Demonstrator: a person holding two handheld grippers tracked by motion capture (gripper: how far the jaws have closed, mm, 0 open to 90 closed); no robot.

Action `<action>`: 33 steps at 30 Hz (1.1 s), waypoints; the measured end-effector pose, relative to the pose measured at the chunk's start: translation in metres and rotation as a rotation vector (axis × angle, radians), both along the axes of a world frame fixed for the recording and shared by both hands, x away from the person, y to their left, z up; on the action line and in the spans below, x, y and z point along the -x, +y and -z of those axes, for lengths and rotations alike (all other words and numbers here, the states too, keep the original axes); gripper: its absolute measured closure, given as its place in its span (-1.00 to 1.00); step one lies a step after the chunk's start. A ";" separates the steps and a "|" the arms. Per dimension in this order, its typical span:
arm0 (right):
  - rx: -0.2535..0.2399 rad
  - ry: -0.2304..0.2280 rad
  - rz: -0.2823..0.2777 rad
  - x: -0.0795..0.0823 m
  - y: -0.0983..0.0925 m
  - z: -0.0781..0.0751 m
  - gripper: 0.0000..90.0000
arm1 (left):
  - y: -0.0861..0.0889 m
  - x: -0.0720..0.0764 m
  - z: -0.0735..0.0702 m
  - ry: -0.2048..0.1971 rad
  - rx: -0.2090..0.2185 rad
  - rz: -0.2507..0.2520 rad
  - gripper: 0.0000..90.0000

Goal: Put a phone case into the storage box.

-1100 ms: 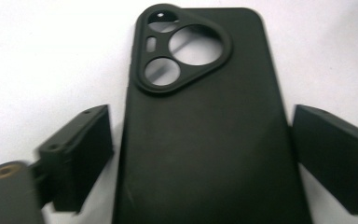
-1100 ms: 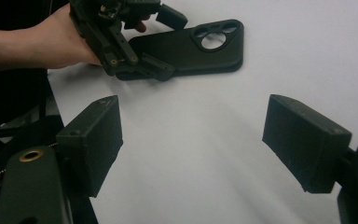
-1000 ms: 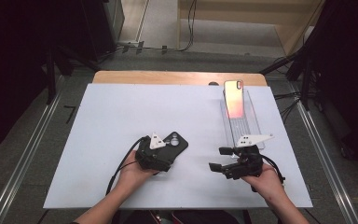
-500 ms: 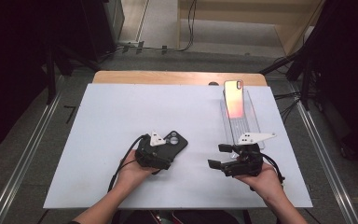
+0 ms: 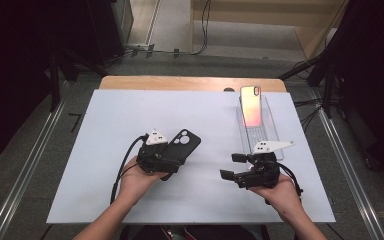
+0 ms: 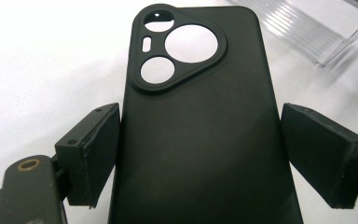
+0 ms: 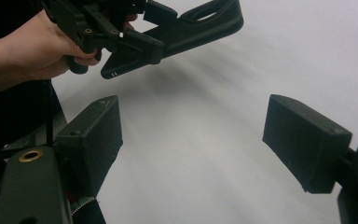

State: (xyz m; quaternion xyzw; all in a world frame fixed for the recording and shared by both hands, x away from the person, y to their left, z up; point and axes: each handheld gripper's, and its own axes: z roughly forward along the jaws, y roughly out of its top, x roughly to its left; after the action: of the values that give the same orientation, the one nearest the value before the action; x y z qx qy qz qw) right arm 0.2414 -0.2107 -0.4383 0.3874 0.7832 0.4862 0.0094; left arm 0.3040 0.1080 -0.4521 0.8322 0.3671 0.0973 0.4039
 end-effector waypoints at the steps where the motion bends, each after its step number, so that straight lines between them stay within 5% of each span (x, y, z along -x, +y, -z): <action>1: 0.001 0.003 0.001 0.000 0.000 -0.001 -0.60 | -0.001 0.002 -0.001 -0.006 -0.002 -0.005 -0.67; 11: -0.011 0.037 0.032 -0.002 0.006 -0.007 -0.60 | -0.006 0.015 -0.007 -0.066 0.054 -0.054 -0.67; 23: -0.027 0.064 0.098 -0.006 0.014 -0.017 -0.57 | -0.018 0.034 -0.001 -0.188 0.119 -0.102 -0.67; 33: -0.058 0.085 0.132 -0.013 0.019 -0.020 -0.57 | -0.030 0.046 0.014 -0.211 0.174 -0.101 -0.67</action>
State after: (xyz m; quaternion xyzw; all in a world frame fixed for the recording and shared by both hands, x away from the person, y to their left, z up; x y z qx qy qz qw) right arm 0.2540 -0.1916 -0.4179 0.4586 0.7413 0.4900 -0.0027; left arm 0.2578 0.0783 -0.4666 0.7597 0.3709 0.1722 0.5057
